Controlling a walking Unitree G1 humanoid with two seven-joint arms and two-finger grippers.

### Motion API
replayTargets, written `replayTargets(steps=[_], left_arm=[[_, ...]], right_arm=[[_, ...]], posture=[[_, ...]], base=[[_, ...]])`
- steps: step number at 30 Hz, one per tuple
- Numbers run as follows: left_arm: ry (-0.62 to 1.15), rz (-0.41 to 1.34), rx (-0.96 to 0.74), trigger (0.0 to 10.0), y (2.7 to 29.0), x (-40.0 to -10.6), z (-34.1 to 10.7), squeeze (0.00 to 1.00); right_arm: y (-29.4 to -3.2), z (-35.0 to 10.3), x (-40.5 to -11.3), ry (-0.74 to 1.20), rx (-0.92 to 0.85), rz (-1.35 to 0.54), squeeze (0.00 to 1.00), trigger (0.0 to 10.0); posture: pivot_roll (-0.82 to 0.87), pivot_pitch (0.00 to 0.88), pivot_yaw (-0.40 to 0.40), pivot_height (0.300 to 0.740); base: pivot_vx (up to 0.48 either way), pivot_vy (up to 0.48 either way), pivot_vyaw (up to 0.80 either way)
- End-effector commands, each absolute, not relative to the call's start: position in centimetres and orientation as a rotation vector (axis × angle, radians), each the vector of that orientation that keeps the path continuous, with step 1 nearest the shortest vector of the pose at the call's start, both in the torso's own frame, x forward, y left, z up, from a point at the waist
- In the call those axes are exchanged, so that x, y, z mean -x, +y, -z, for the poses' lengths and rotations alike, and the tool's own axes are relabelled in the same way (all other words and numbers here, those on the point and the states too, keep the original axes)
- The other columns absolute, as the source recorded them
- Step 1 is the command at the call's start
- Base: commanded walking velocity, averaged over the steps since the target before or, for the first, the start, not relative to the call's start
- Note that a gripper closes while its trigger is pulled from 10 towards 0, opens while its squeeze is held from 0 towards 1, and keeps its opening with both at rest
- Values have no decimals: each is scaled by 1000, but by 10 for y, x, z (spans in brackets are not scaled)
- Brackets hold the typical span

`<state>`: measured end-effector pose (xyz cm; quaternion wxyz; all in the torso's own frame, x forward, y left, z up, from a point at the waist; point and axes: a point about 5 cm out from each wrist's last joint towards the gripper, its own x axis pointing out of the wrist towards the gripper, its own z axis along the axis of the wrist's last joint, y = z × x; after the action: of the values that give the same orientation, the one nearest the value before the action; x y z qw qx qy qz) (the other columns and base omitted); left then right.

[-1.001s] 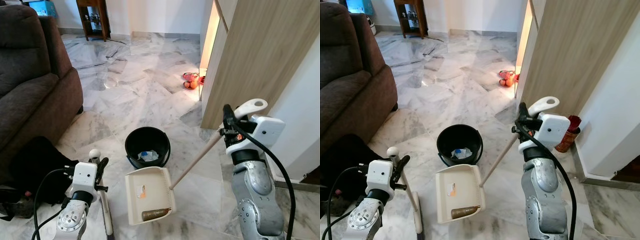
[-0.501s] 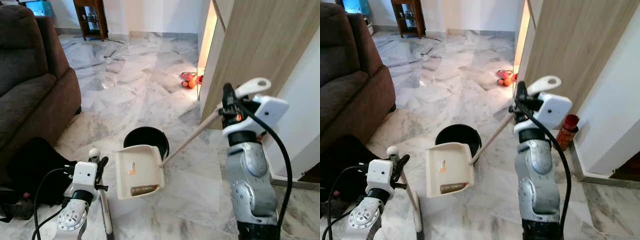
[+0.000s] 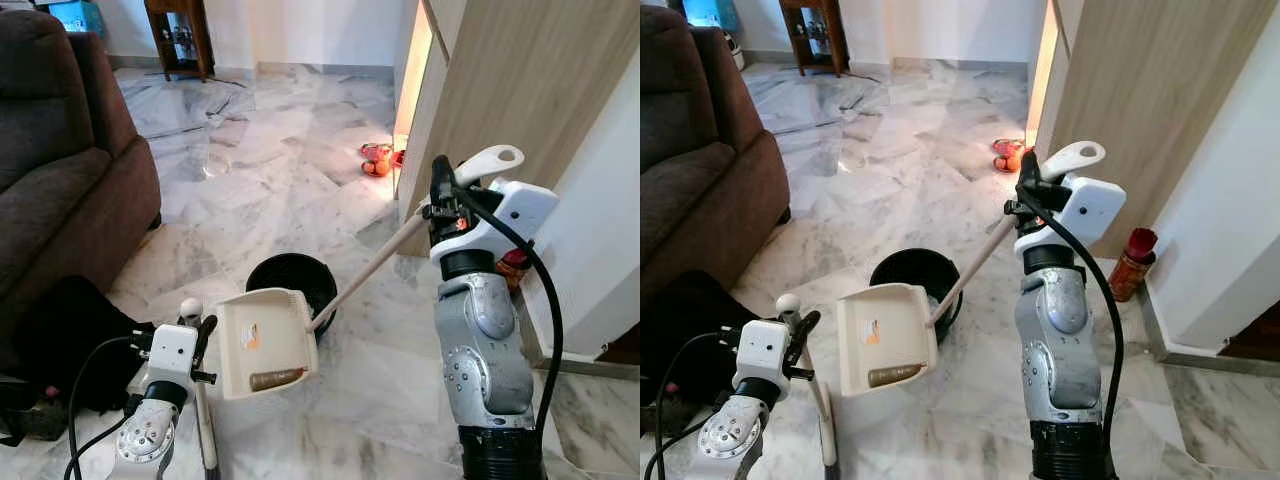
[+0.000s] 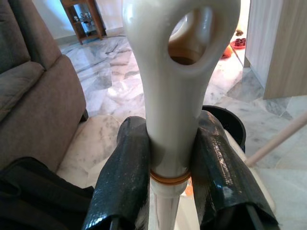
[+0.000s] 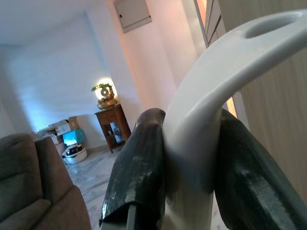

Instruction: Sweep floor

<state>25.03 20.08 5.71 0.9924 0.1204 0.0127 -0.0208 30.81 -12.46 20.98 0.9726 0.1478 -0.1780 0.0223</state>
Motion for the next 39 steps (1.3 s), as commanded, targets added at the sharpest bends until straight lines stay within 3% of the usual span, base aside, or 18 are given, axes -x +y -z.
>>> replayTargets(steps=[1,39], left_arm=[[-33,37,-270,10000,202,-254,-68,0],[-50,26,-271,10000,202,-256,-71,0]], right_arm=[[-122,-223,-306,-436,-320,-60,0,10000],[-123,-240,-306,-508,-349,-59,0,10000]], posture=[[189,31,7,740],[197,21,0,740]], base=[[247,0,0],[247,0,0]])
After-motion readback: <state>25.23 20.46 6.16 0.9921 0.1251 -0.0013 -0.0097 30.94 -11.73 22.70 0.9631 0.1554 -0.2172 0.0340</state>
